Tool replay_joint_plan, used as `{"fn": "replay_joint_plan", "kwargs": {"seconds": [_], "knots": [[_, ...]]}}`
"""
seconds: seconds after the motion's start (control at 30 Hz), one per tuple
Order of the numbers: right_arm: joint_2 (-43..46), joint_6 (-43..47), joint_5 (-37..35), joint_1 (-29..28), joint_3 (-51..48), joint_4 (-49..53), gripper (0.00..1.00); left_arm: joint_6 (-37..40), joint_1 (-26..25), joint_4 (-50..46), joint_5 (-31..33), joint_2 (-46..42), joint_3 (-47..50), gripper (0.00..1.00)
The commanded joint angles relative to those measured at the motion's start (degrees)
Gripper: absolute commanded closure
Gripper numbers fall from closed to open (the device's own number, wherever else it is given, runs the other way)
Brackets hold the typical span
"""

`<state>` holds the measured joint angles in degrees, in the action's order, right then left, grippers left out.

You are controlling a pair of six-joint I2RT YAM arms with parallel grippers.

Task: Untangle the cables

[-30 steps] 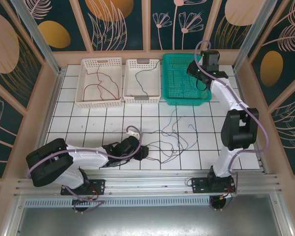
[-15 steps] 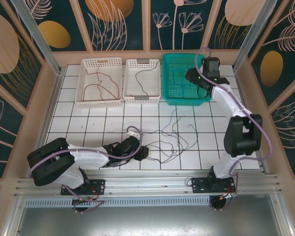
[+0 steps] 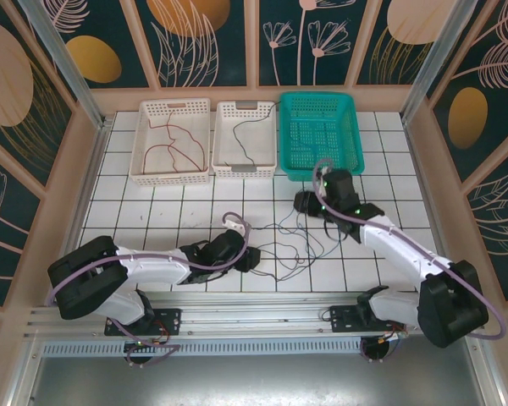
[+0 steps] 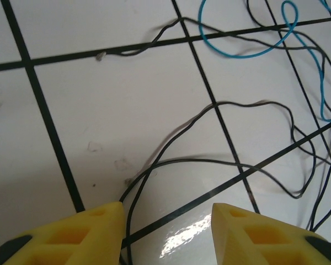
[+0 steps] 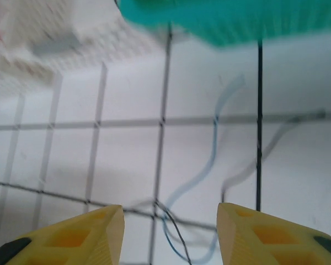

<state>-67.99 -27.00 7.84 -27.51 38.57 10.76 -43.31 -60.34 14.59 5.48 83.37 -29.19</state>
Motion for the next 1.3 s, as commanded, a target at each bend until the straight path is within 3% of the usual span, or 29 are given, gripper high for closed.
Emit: {"fn": "replay_joint_plan", "kwargs": {"seconds": [0.0, 0.17, 0.67, 1.0, 1.1, 1.27], "knots": [[2.1, -3.1, -2.3, -2.2, -5.5, -1.3, 0.52, 2.2, 0.1, -2.7, 2.2, 0.0, -2.1, 0.55], [-1.0, -3.8, -3.8, -3.5, -9.4, -4.5, 0.54, 3.3, 0.0, -4.2, 2.6, 1.5, -4.2, 0.56], [-11.9, -4.7, -1.8, -3.5, -7.1, -13.6, 0.69, 2.1, 0.1, -4.6, 2.9, 0.0, -2.9, 0.56], [-14.5, -5.8, -1.8, -5.3, -4.0, -14.6, 0.67, 1.6, 0.1, -3.2, 1.9, 1.4, -2.9, 0.56], [-15.8, -5.6, -1.8, -5.4, -3.3, -14.2, 0.75, 1.3, 0.0, -2.9, 1.7, 1.4, -2.6, 0.56], [-15.4, -5.5, -1.0, -5.7, -3.9, -13.2, 0.76, 1.2, 0.0, -3.2, 1.6, 0.6, -2.3, 0.56]]}}
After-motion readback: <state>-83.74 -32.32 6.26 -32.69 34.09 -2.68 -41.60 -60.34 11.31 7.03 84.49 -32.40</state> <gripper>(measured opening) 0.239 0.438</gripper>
